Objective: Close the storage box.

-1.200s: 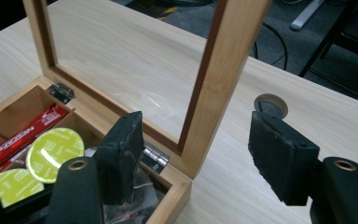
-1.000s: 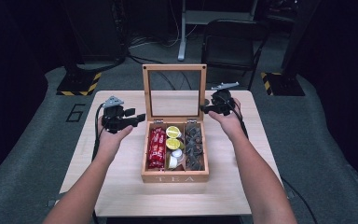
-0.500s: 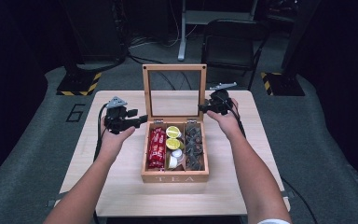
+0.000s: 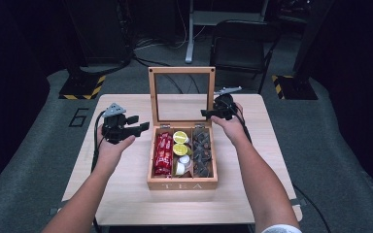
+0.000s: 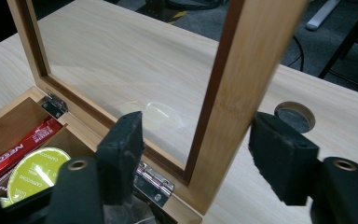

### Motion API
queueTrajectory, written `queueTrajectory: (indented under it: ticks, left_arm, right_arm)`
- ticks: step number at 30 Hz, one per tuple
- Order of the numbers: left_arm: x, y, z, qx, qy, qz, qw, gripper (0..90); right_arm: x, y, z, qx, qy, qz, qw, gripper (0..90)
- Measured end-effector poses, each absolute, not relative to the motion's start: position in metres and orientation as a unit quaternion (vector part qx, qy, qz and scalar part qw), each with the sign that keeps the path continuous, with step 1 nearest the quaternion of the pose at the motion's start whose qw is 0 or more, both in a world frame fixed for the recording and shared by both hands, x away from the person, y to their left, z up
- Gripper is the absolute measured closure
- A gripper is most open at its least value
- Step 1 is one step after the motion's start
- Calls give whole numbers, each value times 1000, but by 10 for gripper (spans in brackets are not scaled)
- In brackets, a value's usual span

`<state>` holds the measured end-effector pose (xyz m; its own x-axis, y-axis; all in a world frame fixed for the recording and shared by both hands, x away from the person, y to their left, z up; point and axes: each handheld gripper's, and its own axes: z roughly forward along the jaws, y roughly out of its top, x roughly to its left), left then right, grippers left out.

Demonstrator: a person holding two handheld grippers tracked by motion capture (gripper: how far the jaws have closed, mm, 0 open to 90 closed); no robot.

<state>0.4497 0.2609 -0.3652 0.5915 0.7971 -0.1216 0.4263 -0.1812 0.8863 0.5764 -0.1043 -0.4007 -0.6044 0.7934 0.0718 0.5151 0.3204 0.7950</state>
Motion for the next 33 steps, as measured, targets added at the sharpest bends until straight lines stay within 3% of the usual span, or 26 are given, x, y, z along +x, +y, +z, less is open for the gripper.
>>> queueTrajectory:
  ticks: [9,20,33]
  left_arm:
    - [448,267,-366,743,416,192,487,426]
    - [448,268,-367,743,416,194,487,426]
    - [447,271,-368,744,419,194,483,426]
  right_arm:
    - [576,-106,-398,416,792,414,169,393]
    - [577,-109,-395,441,782,397,190,645]
    - [579,-111,-395,434,787,396,186,645]
